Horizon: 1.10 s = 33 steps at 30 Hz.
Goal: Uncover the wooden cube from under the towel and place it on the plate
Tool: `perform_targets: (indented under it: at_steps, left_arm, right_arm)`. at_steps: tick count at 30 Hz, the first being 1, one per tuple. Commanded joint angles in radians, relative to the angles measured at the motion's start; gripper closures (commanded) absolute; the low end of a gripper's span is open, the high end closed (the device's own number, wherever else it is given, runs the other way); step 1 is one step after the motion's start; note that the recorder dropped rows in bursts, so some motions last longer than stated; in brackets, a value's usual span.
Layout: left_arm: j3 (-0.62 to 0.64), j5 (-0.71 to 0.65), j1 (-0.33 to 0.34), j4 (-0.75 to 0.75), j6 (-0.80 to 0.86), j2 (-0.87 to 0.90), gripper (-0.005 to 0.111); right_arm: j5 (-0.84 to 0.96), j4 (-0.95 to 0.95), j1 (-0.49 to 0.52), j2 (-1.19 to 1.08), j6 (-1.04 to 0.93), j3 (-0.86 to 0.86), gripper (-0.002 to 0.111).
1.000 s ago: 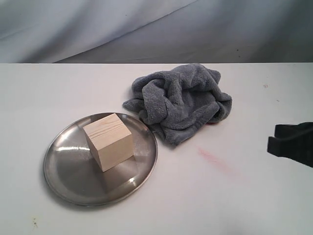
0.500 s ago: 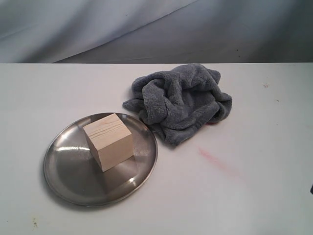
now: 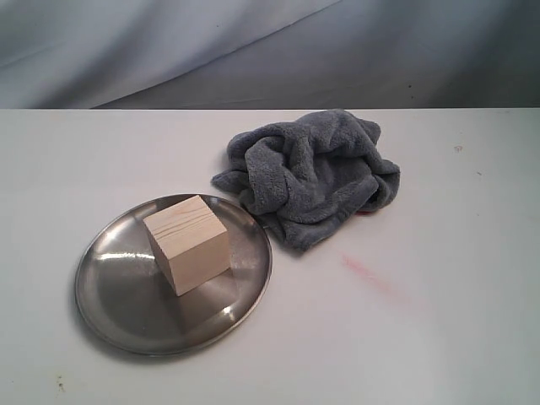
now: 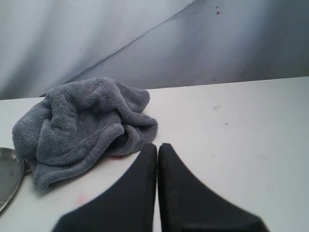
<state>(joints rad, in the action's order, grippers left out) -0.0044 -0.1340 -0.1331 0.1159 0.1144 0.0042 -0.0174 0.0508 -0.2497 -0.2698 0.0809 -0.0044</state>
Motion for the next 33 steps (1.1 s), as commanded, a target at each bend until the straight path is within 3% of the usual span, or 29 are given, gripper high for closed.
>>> perform_targets:
  at_steps: [1, 12, 33]
  left_arm:
    - [0.004, 0.003, -0.005, 0.002, -0.003, -0.004, 0.107]
    - [0.004, 0.003, -0.005, 0.002, -0.003, -0.004, 0.107]
    - [0.004, 0.003, -0.005, 0.002, -0.003, -0.004, 0.107]
  right_arm:
    - [0.034, -0.031, 0.023, 0.065, -0.004, 0.004, 0.108]
    - [0.126, -0.061, 0.047, 0.267, -0.003, 0.004, 0.108]
    - [0.141, -0.012, 0.054, 0.270, -0.043, 0.004, 0.108]
